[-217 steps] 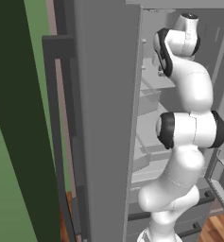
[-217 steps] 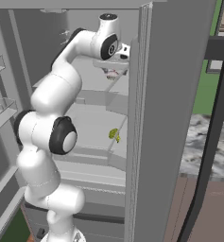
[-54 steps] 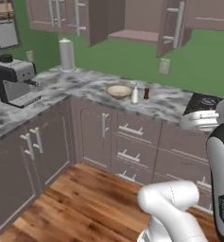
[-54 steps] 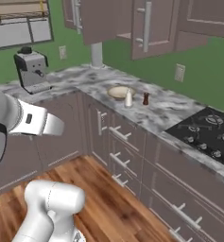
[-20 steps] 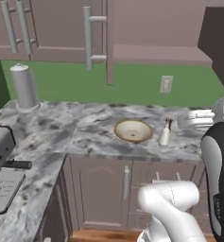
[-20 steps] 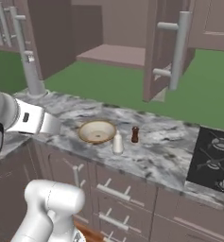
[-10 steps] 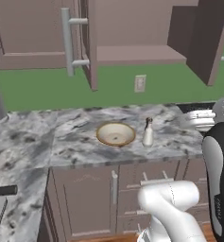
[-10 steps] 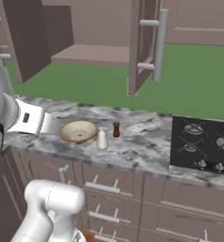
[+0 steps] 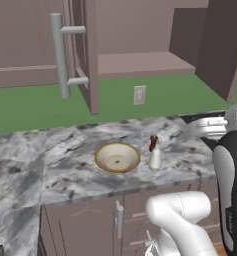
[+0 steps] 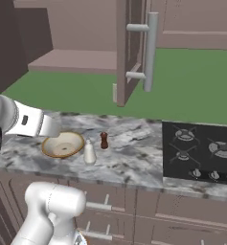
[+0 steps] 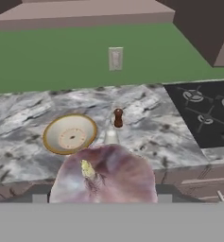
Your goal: Retrieve the bottle and the shaker from the cabinet and place them next to the mixing bowl on the counter. Then add garlic from the fridge to the mixing bowl.
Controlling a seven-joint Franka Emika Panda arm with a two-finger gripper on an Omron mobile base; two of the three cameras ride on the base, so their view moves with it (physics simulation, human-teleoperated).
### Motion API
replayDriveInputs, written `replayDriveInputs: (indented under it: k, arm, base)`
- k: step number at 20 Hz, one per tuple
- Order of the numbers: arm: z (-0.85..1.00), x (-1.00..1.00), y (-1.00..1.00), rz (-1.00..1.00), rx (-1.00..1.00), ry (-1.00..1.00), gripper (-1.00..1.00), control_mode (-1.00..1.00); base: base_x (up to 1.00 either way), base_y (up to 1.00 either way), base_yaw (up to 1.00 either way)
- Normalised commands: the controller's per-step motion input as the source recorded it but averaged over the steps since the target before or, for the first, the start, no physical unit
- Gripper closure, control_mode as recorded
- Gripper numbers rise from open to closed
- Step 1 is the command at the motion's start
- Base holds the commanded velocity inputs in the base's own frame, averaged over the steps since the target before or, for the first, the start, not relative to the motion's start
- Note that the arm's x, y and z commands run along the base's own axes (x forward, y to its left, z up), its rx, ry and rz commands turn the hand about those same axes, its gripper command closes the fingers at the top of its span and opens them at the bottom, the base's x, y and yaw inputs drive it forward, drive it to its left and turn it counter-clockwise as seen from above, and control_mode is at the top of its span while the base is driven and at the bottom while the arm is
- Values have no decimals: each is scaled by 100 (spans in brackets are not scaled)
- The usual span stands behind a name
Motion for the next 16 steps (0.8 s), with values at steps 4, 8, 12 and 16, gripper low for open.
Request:
replayDriveInputs:
  k: [4,8,12,16]
  arm:
    - [0,0,0,0,0,0,100,100]
    - [0,0,0,0,0,0,100,100]
    - [0,0,0,0,0,0,100,100]
    - [0,0,0,0,0,0,100,100]
  base:
    - [38,33,-5]
    - [34,44,0]
    - [45,46,3]
    - [23,54,14]
